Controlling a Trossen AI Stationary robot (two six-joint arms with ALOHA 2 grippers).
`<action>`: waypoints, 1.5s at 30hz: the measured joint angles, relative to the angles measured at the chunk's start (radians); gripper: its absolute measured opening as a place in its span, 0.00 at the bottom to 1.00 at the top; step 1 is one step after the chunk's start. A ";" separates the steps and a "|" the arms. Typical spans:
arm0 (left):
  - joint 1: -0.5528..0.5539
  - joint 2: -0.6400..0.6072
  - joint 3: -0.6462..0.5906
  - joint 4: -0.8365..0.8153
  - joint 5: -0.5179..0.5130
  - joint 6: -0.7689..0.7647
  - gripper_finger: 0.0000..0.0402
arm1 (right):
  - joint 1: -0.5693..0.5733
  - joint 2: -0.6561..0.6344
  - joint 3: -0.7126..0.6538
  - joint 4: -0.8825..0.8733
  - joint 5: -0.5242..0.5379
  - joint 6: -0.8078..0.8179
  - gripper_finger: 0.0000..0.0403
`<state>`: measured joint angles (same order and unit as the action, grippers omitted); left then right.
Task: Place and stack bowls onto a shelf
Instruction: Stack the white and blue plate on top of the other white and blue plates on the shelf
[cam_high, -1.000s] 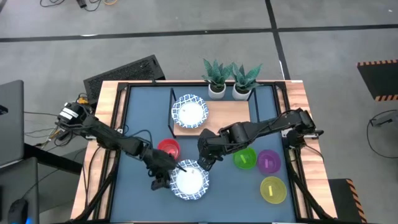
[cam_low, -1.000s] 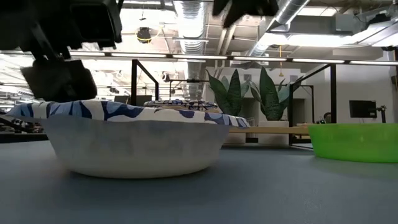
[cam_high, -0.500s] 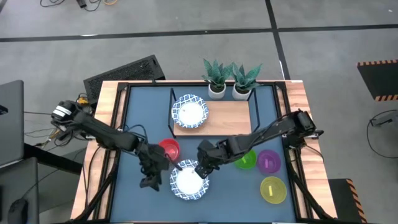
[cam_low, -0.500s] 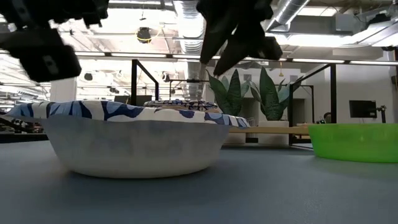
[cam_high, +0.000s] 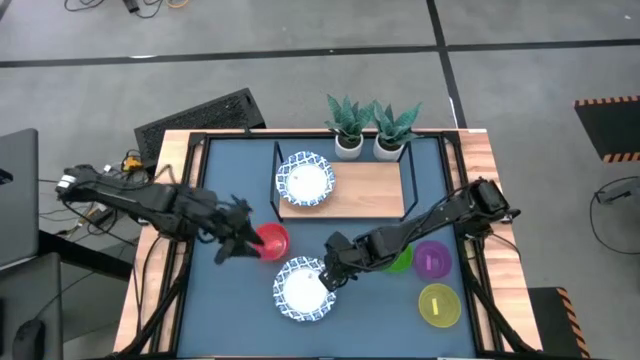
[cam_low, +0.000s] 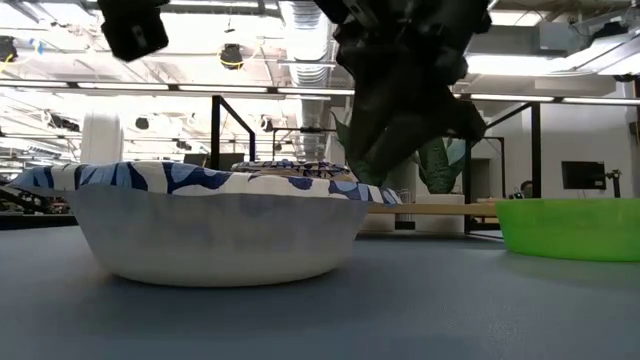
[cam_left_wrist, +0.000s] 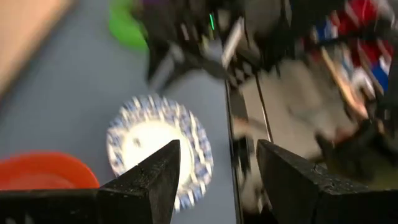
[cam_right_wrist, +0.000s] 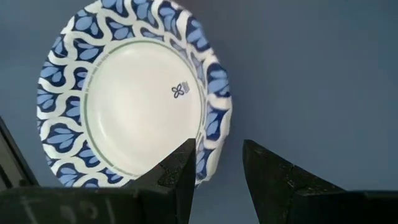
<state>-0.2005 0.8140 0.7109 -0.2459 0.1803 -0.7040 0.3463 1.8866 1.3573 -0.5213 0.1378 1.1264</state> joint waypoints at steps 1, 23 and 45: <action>0.000 -0.027 0.000 0.000 -0.036 -0.001 0.49 | 0.006 0.000 -0.002 0.001 0.001 0.010 0.39; -0.001 -0.199 0.000 -0.176 -0.345 0.076 0.49 | 0.088 0.126 0.002 0.130 0.031 0.209 0.39; -0.001 -0.158 0.000 -0.193 -0.351 0.072 0.49 | 0.071 0.068 0.052 0.001 0.019 0.146 0.39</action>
<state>-0.2012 0.6557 0.7109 -0.4388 -0.1704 -0.6316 0.4171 1.9542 1.4096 -0.5204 0.1567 1.2725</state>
